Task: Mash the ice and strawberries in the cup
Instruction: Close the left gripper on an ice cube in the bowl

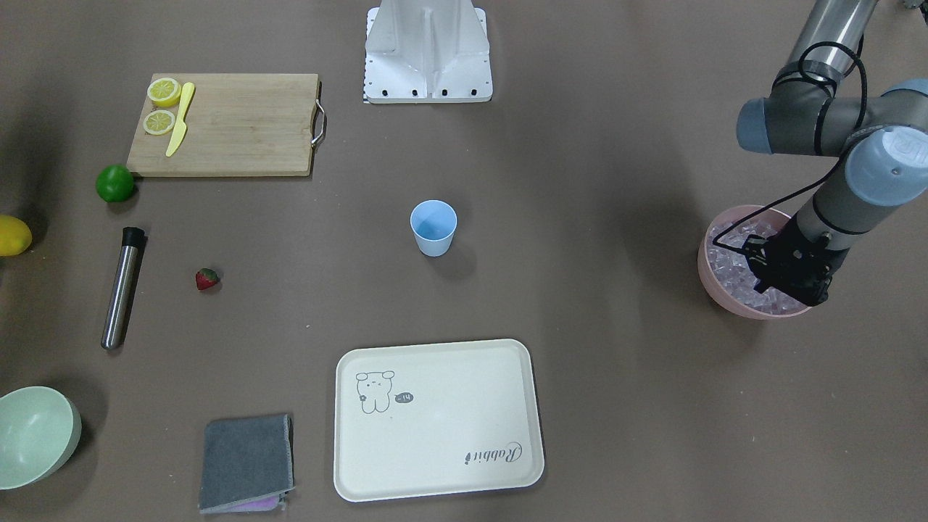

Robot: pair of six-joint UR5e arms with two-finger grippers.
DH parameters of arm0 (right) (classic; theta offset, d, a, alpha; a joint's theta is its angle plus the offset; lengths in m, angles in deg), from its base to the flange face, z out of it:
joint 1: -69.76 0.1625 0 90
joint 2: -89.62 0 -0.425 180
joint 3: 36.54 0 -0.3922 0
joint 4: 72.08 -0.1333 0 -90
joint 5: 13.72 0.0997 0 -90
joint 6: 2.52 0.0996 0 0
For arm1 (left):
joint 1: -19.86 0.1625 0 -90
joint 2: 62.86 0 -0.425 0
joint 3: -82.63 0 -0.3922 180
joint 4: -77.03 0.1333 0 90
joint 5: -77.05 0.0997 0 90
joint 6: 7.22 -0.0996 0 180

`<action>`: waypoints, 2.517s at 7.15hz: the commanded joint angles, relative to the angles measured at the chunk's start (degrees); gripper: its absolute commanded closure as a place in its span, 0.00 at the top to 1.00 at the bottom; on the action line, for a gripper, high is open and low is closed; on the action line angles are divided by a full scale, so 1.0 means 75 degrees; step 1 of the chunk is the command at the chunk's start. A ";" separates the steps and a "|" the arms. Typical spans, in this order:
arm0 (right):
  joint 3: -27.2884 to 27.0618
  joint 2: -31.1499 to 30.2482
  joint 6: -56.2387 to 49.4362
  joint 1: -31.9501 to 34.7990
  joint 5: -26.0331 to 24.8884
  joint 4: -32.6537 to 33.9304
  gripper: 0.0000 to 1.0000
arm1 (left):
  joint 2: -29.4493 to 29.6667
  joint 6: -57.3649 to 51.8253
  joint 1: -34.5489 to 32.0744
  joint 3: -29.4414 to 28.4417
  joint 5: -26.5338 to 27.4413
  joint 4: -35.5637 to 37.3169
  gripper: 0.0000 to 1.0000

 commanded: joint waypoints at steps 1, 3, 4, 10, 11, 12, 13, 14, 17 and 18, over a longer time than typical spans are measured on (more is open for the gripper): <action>-0.0018 0.0061 0.0004 0.0000 -0.0008 0.0000 1.00 | -0.0013 0.0003 -0.0398 0.0254 -0.0195 0.0164 0.00; -0.0018 0.0061 0.0016 0.0000 -0.0008 0.0000 1.00 | -0.0141 -0.0008 -0.0483 0.0185 -0.0350 0.0212 0.84; -0.0007 0.0061 0.0016 0.0000 -0.0008 0.0012 1.00 | -0.0223 -0.0008 -0.0471 0.0185 -0.0349 0.0189 0.97; -0.0018 0.0132 0.0016 0.0000 -0.0008 0.0012 1.00 | -0.0224 0.0600 0.0290 0.0196 -0.0022 0.0118 0.97; -0.0018 0.0132 0.0016 0.0000 -0.0020 0.0012 1.00 | -0.0224 0.0589 0.0302 0.0185 -0.0010 0.0118 0.97; -0.0030 0.0132 0.0016 0.0000 -0.0008 0.0012 1.00 | -0.0235 0.0589 0.0302 0.0208 0.0002 0.0141 0.97; -0.0030 0.0120 0.0016 0.0000 -0.0008 0.0012 1.00 | -0.0236 0.0589 0.0302 0.0162 0.0014 0.0188 0.97; -0.0030 0.0120 0.0016 0.0000 -0.0008 0.0012 1.00 | -0.0236 0.0589 0.0267 0.0161 0.0014 0.0200 0.97; -0.0030 0.0108 0.0016 0.0000 -0.0008 0.0012 1.00 | -0.0235 0.0601 0.0267 0.0044 0.0420 0.0271 0.97; -0.0030 0.0120 0.0016 0.0000 -0.0008 0.0012 1.00 | -0.0189 0.0613 0.0279 0.0044 0.0470 0.0282 0.94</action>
